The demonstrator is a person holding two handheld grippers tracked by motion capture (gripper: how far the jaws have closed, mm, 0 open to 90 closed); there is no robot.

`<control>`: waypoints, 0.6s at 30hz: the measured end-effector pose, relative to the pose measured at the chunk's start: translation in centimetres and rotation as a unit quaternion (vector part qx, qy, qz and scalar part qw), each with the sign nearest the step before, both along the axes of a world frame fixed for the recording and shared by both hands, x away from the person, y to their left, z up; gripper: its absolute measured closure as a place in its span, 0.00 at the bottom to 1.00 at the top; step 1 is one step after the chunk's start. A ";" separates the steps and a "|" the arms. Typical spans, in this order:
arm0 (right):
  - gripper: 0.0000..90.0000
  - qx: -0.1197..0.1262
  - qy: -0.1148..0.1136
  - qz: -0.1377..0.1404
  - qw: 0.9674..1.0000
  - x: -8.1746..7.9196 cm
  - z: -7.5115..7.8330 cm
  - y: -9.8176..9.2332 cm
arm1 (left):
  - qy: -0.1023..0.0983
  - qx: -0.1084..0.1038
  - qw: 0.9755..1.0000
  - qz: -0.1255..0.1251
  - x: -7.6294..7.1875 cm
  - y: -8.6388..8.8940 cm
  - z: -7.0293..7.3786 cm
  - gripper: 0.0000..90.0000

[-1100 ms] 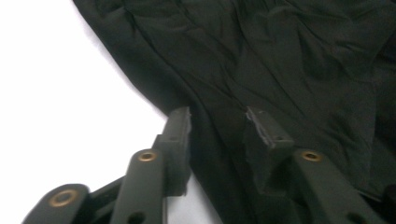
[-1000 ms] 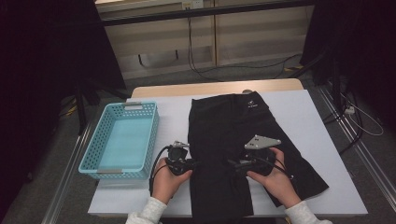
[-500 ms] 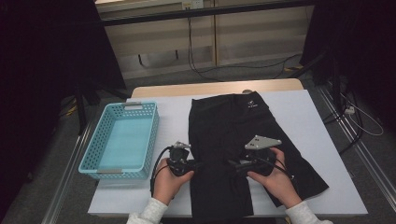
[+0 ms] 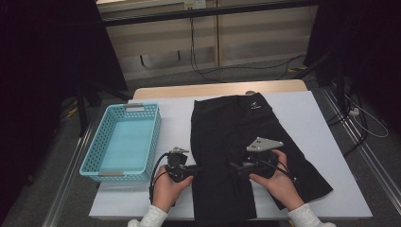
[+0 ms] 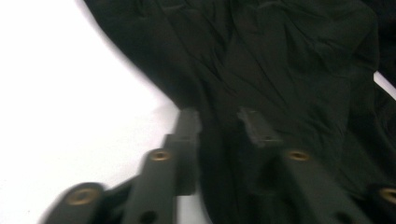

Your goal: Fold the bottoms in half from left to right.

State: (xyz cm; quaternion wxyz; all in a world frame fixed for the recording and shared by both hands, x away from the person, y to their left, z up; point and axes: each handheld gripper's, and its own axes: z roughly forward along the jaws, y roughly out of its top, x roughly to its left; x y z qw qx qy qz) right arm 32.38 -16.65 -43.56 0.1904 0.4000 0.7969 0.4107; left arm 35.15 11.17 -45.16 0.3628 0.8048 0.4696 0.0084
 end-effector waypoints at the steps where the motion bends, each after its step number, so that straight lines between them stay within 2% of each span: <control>1: 0.14 0.000 0.000 0.000 1.000 0.0 0.0 0.0 | 0.003 -0.005 1.000 0.001 0.0 -0.1 -0.1 0.86; 5: 0.14 -0.002 0.002 -0.001 1.000 0.1 -0.2 0.0 | 0.013 -0.009 1.000 -0.004 0.3 -0.6 -0.1 0.97; 6: 0.14 -0.002 0.002 -0.002 1.000 0.2 -0.2 0.0 | 0.008 -0.008 1.000 -0.007 0.3 -0.7 0.0 0.98; 9: 0.15 -0.002 0.001 -0.006 1.000 0.3 -0.2 -0.3 | 0.006 -0.016 1.000 -0.015 0.3 -0.8 0.3 0.99; 12: 0.15 0.000 0.003 -0.008 1.000 0.5 -0.3 -0.4 | -0.005 -0.027 0.999 -0.020 0.2 -1.1 1.1 0.99; 18: 0.16 0.001 0.006 -0.014 1.000 1.9 -0.2 0.3 | -0.014 -0.036 0.999 -0.027 0.3 -1.5 1.4 0.99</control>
